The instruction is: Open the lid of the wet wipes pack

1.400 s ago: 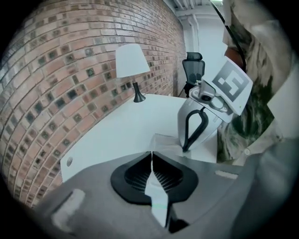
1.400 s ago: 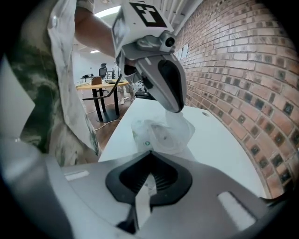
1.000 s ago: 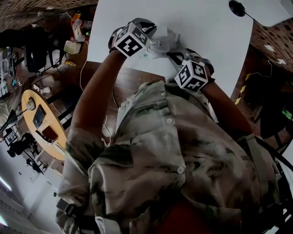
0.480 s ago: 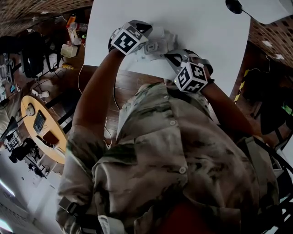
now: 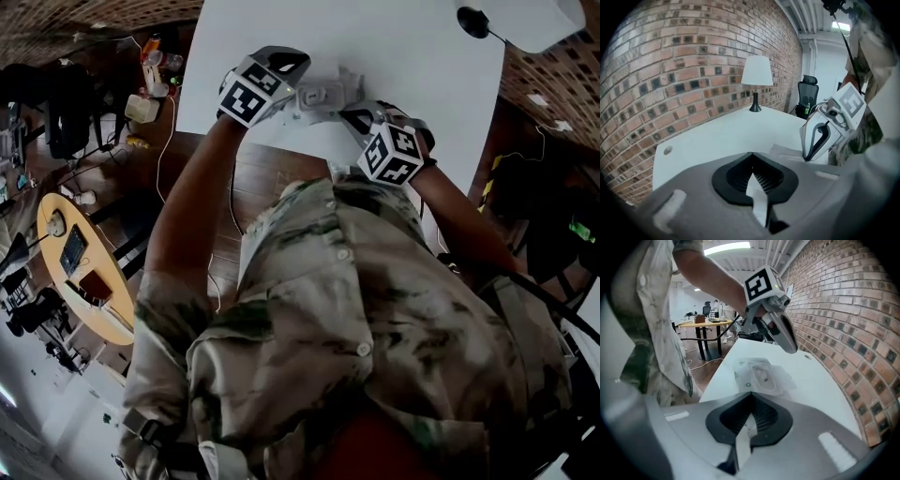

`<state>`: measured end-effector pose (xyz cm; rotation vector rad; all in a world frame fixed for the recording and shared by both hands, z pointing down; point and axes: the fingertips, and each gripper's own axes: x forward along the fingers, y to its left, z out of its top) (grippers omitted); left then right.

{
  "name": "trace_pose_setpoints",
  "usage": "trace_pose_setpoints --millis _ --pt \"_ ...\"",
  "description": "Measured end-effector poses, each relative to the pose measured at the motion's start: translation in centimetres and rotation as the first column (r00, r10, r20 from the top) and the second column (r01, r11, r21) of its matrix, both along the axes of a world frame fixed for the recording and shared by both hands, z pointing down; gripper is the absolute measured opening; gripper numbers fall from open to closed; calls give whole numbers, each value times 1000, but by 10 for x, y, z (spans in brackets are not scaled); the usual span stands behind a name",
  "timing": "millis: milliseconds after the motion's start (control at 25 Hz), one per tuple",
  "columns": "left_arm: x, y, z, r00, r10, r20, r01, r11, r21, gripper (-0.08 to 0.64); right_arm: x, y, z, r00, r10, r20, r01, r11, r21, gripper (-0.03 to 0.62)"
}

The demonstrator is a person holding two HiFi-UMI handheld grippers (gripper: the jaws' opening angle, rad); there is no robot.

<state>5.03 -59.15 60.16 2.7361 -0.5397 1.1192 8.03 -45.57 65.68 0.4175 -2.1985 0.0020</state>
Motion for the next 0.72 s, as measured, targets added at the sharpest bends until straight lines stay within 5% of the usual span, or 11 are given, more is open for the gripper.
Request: trace_pose_setpoints --millis 160,360,720 --pt "-18 26 -46 995 -47 -85 51 998 46 3 3 2 -23 999 30 24 -30 999 12 8" --pt "-43 93 -94 974 -91 -208 93 996 3 3 0 22 -62 986 126 105 -128 992 5 8" --pt "-124 259 -161 870 -199 -452 207 978 -32 3 -53 124 -143 928 243 282 -264 964 39 7"
